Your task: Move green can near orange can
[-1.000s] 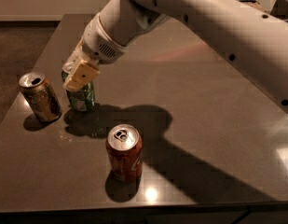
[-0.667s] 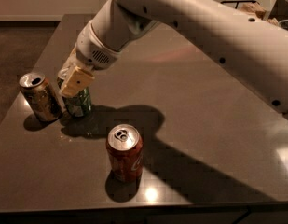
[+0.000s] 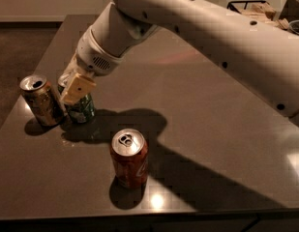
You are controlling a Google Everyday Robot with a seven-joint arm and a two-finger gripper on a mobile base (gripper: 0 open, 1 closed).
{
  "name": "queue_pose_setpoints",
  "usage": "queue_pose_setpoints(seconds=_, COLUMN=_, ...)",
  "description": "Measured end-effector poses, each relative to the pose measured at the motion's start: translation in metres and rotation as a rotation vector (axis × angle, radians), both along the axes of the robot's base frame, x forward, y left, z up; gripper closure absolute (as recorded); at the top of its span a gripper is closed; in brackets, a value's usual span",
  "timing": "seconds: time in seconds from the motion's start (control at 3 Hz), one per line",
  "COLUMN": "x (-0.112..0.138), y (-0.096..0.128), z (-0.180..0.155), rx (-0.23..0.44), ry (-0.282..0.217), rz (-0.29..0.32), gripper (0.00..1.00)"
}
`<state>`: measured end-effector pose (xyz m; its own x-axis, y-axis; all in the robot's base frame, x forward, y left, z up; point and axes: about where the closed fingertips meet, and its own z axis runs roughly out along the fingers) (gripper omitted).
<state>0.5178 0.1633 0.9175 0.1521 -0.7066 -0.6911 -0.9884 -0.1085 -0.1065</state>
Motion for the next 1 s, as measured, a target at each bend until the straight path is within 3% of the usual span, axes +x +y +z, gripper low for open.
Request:
queue_pose_setpoints(seconds=0.33, x=-0.0015, y=0.0015, z=0.0003, rx=-0.001, ry=-0.001, rz=0.004, gripper=0.12)
queue_pose_setpoints(seconds=0.67, x=-0.0027, y=0.0027, z=0.0006, rx=-0.002, ry=-0.002, rz=0.006, gripper=0.0)
queue_pose_setpoints(seconds=1.0, x=-0.0027, y=0.0027, z=0.0006, rx=-0.002, ry=-0.002, rz=0.007, gripper=0.0)
